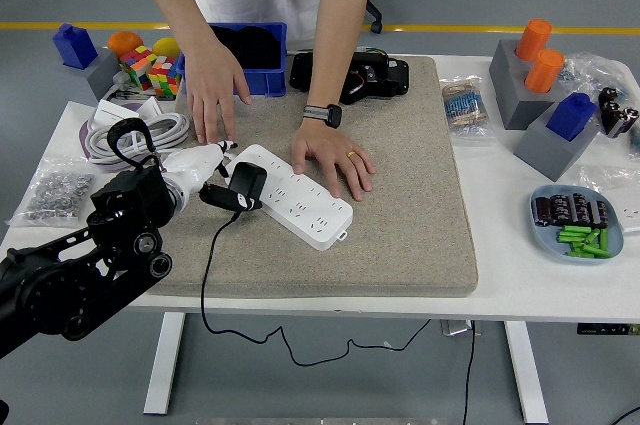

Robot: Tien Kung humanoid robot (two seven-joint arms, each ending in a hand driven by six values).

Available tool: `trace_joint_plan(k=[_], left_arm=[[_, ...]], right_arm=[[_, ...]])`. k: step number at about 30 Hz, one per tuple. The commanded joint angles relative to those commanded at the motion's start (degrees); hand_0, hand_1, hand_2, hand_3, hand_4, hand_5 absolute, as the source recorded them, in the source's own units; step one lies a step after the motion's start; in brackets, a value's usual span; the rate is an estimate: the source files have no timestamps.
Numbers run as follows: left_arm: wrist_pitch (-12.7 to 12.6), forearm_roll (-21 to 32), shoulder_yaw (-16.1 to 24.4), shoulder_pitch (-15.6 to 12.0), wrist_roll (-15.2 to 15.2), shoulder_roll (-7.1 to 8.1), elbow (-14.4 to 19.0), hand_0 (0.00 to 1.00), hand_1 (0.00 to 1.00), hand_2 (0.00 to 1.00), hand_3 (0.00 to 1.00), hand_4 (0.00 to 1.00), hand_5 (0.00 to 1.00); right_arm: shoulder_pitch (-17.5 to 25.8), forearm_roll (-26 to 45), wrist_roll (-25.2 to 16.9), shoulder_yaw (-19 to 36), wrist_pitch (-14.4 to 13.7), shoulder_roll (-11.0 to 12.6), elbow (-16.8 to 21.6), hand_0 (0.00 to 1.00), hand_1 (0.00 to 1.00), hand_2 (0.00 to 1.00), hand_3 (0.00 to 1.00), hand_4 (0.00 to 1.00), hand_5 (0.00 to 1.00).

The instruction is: Press the white button,pick up the black plug,place it near the board,insert it into the board

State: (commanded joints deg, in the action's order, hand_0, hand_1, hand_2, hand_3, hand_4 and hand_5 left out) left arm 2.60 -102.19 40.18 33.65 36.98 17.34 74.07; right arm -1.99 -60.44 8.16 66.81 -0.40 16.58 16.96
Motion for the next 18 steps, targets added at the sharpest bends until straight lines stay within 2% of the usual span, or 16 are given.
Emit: trace_joint_plan(k=[13, 15, 18], left_arm=[[1.38, 0.73, 3.19, -1.45, 0.0, 1.41, 2.46, 0.98, 0.998, 0.998, 0.998, 0.998, 0.544], [1.02, 0.45, 4.02, -1.84, 0.0, 1.58, 3.28, 0.98, 0.998, 0.998, 0.998, 0.998, 0.544], [-1.55, -0.48, 4.63, -2.43, 0.0, 1.83, 4.4, 0.981, 0.998, 0.998, 0.998, 0.998, 0.557]], right_arm=[[0.04, -0.06, -0.06, 0.22, 0.04, -0.16, 0.01, 0.63, 0.629, 0.611, 0.591, 0.681, 0.423], [0.05, -0.04, -0.09, 0.27, 0.04, -0.23, 0.0, 0.63, 0.629, 0.611, 0.591, 0.681, 0.423], [0.04, -0.07, -0.09, 0.32, 0.01, -0.29, -0.02, 0.629, 0.629, 0.61, 0.591, 0.685, 0.417]])
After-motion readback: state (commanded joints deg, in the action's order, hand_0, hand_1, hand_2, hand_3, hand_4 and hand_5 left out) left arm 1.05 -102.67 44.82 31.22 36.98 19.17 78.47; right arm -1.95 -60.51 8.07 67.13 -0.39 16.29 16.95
